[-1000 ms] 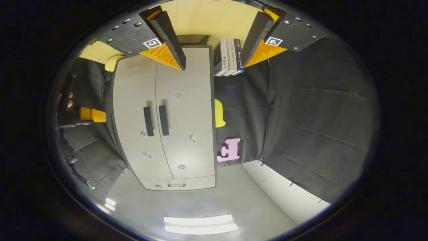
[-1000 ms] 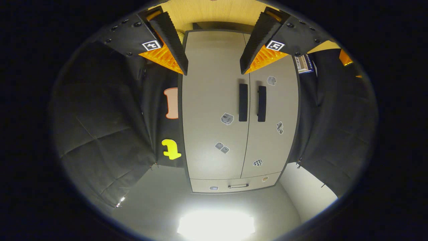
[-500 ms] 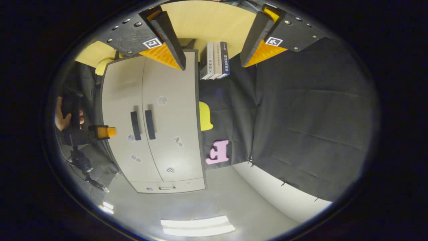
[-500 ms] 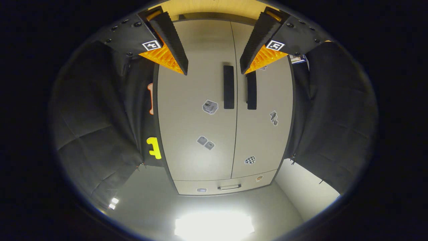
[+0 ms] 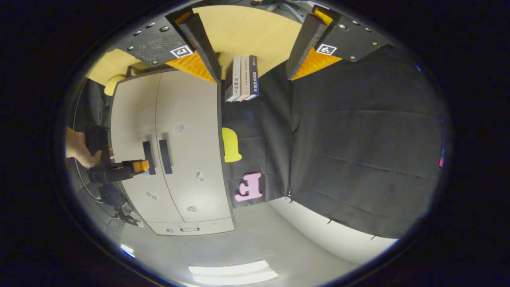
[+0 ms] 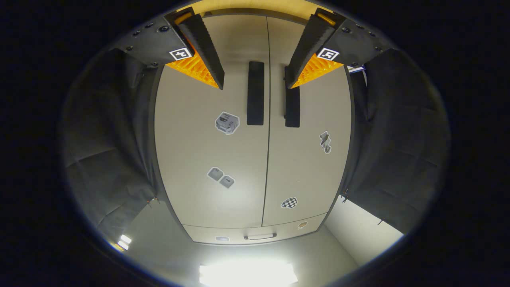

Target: Open the right door of the double-door shoe cabinet with the right hand, and open the left door with the left hand.

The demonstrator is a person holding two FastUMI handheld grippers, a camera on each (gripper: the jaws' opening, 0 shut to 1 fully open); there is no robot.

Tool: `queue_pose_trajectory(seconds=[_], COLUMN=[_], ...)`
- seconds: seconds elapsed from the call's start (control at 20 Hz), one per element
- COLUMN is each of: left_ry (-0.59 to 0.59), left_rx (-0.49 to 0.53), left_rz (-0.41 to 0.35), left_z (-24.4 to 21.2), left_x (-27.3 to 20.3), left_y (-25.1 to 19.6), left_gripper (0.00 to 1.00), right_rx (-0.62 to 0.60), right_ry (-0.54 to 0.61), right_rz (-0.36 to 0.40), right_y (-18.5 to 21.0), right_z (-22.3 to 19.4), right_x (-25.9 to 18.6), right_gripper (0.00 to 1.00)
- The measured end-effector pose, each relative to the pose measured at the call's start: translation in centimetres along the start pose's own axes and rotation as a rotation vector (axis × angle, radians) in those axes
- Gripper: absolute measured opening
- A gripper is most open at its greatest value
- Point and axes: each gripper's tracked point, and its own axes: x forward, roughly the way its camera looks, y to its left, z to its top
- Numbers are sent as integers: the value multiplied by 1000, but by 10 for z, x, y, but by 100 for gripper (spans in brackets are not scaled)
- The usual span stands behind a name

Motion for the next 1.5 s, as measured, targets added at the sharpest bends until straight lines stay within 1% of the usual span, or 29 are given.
queue_pose_trajectory(seconds=[0.3, 0.35, 0.45, 0.5, 0.55, 0.6, 0.65, 0.7, 0.75, 0.8, 0.85, 0.95, 1.0, 1.05, 1.1, 1.15, 1.2, 1.3, 1.35, 1.4, 1.5], left_ry=[25, 28, 32, 33, 34, 35, 35, 35, 35, 35, 36, 34, 32, 30, 27, 22, 19, 14, 14, 13, -1], left_rx=[13, 14, 17, 18, 20, 21, 23, 24, 26, 26, 24, 14, 10, 8, 8, 9, 7, -11, -20, -23, -18], left_rz=[21, 25, 32, 35, 36, 38, 38, 38, 38, 39, 41, 42, 41, 39, 35, 32, 28, 10, 0, -11, -31], left_z=[-8, -10, -11, -11, -12, -12, -12, -12, -12, -12, -11, -11, -10, -10, -8, -6, -4, -1, -2, 0, 5], left_x=[0, 0, 0, 0, 0, 0, 1, 3, 2, 1, 1, 2, 2, 2, 2, 2, 3, 4, 4, 5, 6], left_y=[11, 13, 15, 16, 17, 17, 17, 17, 18, 18, 19, 19, 19, 19, 18, 18, 17, 12, 9, 5, -2], left_gripper=[96, 96, 95, 95, 95, 96, 95, 96, 96, 96, 96, 96, 96, 96, 96, 96, 96, 96, 96, 96, 95], right_rx=[34, 36, 46, 56, 69, 83, 98, 125, 152, 158, 143, 84, 65, 74, 87, 93, 86, 47, 50, 62, 67], right_ry=[6, 19, 80, 113, 138, 164, 188, 199, 211, 209, 217, 206, 209, 217, 227, 243, 257, 240, 236, 246, 254], right_rz=[-18, -23, -24, -28, -34, -36, -44, -39, -34, -32, -37, -44, -37, -27, -12, 2, 14, 34, 43, 55, 77], right_y=[0, -1, -3, -4, -5, -5, -8, -8, -6, -6, -6, -5, -5, -4, -4, -5, -4, -3, -3, -3, -6], right_z=[3, 0, -13, -19, -27, -32, -38, -39, -39, -39, -40, -40, -38, -40, -40, -39, -40, -39, -37, -36, -35], right_x=[41, 49, 64, 68, 76, 79, 83, 86, 84, 87, 84, 86, 84, 83, 83, 79, 74, 66, 58, 53, 40], right_gripper=[99, 87, 80, 82, 70, 62, 51, 53, 41, 42, 37, 17, 13, 12, 13, 11, 8, 7, 8, 7, 8])
